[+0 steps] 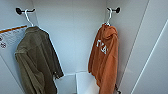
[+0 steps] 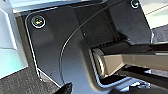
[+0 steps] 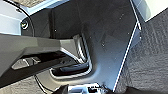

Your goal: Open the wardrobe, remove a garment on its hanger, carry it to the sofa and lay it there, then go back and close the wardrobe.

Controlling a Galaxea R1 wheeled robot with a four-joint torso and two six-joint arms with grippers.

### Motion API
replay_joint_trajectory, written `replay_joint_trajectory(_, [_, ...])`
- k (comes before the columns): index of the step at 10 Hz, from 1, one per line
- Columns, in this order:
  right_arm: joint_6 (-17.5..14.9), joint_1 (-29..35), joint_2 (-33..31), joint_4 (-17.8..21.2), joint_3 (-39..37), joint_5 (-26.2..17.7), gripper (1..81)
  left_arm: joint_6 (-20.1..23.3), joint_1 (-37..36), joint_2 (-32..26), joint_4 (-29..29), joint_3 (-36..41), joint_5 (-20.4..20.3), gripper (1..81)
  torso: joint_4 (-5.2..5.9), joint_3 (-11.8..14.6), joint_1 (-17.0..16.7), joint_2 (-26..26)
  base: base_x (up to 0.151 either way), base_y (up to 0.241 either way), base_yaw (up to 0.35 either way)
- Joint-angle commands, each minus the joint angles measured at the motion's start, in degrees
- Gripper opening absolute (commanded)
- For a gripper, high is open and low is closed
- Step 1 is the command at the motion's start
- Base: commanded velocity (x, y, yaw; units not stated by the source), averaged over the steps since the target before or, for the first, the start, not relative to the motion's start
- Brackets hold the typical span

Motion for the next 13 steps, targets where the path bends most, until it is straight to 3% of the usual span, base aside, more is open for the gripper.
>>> replay_joint_trajectory(1, [-0.09,1.86,0.15,-0.5,0.27,-2.68,81.1,0.39,-3.31,0.56,-0.18,-0.22,3.32,81.1,0.02,0.0,0.05,0.0,0.0,0.0,0.0])
replay_joint_trajectory(2, [-0.09,1.86,0.24,-0.5,0.27,-2.68,81.1,0.66,-4.63,-0.06,0.08,-0.39,3.5,81.1,-0.11,0.0,0.05,0.0,0.0,0.0,0.0])
replay_joint_trajectory(3, [-0.09,1.95,0.24,-0.5,0.27,-2.68,81.1,1.01,-5.86,-0.58,0.42,-0.13,3.59,81.1,-1.63,1.49,0.05,0.0,0.0,0.0,0.0])
replay_joint_trajectory(4, [-0.09,2.03,0.33,-0.5,0.27,-2.68,81.1,1.1,-7.0,-0.76,2.8,0.57,3.68,81.1,-8.37,8.69,0.05,0.0,0.0,0.0,0.0])
replay_joint_trajectory(5, [-0.09,2.04,0.33,-0.59,0.27,-2.59,81.1,1.1,-8.05,-0.94,3.42,1.28,3.68,81.1,-0.5,0.41,0.05,0.0,0.0,0.0,0.0])
replay_joint_trajectory(7, [-0.09,1.95,0.32,-0.59,0.27,-2.68,81.1,1.1,-10.95,-3.03,4.39,5.21,3.68,81.1,-1.77,1.46,0.05,-0.02,0.0,0.0,0.0])
replay_joint_trajectory(11, [-0.09,2.13,0.33,-0.68,0.27,-2.59,81.1,0.83,-18.86,-13.33,3.78,23.95,5.26,81.1,-1.83,1.55,0.05,0.0,0.0,0.0,0.0])
replay_joint_trajectory(13, [-0.09,2.21,0.41,-0.68,0.27,-2.59,81.1,0.22,-23.51,-18.59,3.51,33.24,7.97,81.1,-1.83,1.55,0.05,0.0,0.0,0.0,0.0])
